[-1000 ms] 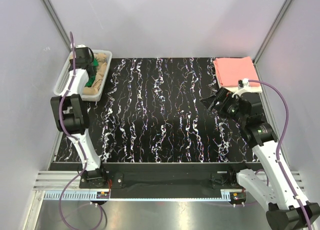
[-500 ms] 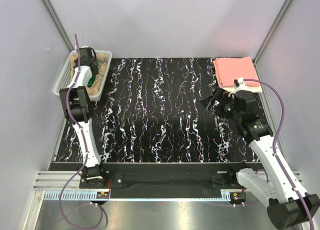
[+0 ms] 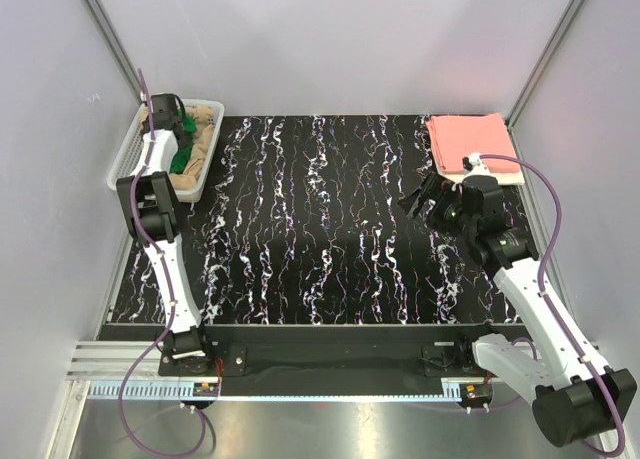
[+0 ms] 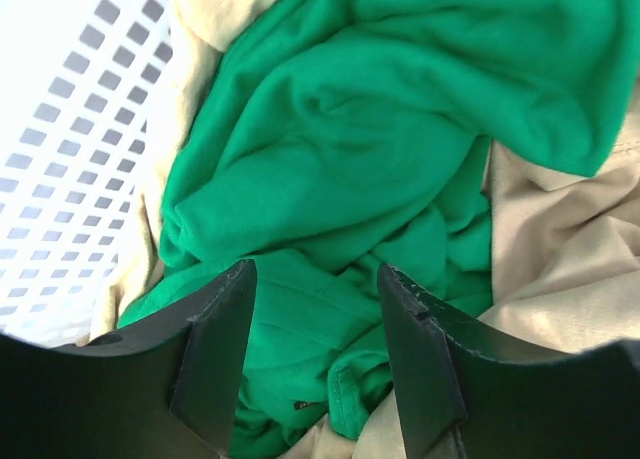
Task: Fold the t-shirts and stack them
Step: Grab the tshirt from the pile
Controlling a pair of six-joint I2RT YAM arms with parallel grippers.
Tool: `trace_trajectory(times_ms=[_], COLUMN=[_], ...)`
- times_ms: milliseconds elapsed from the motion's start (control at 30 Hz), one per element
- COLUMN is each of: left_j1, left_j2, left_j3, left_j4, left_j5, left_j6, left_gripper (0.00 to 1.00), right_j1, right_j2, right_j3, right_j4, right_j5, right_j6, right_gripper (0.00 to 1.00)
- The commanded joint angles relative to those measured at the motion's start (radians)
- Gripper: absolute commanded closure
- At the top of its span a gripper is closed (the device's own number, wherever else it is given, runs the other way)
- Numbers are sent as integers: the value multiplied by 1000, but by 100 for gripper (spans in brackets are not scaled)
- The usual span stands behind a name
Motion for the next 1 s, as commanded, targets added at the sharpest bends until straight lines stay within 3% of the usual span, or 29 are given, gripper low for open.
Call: trace_trajectory(times_ms=[0, 100, 300, 367, 400, 500, 633, 967], left_j1=[6, 8, 14, 15, 15, 14, -20, -193], left_j2=[-17, -6, -11, -14, -17, -32, -142, -463], left_j3=[23, 43, 26, 20, 17, 28, 49, 273], left_j4=[-25, -42, -66, -68, -65, -62, -22, 32], left_j5=[11, 38, 63, 63, 66, 113, 146, 204], left_j6=[-27, -18, -3, -4, -7, -4, 22, 74], left_gripper=[43, 42, 52, 65, 79, 100, 100, 100], right_j1=[8, 20, 35, 37, 40, 40, 40, 40], right_j2=[5, 8, -9, -13, -15, -16, -12, -6], right_j3=[60, 80, 87, 84, 85, 88, 88, 80], right_j4=[9, -2, -19, -22, -23, -25, -20, -5], right_j5=[16, 21, 58, 70, 71, 73, 68, 53], right_j6=[-17, -29, -43, -47, -47, -50, -47, -18], right_gripper=[0, 0, 0, 0, 0, 0, 0, 0])
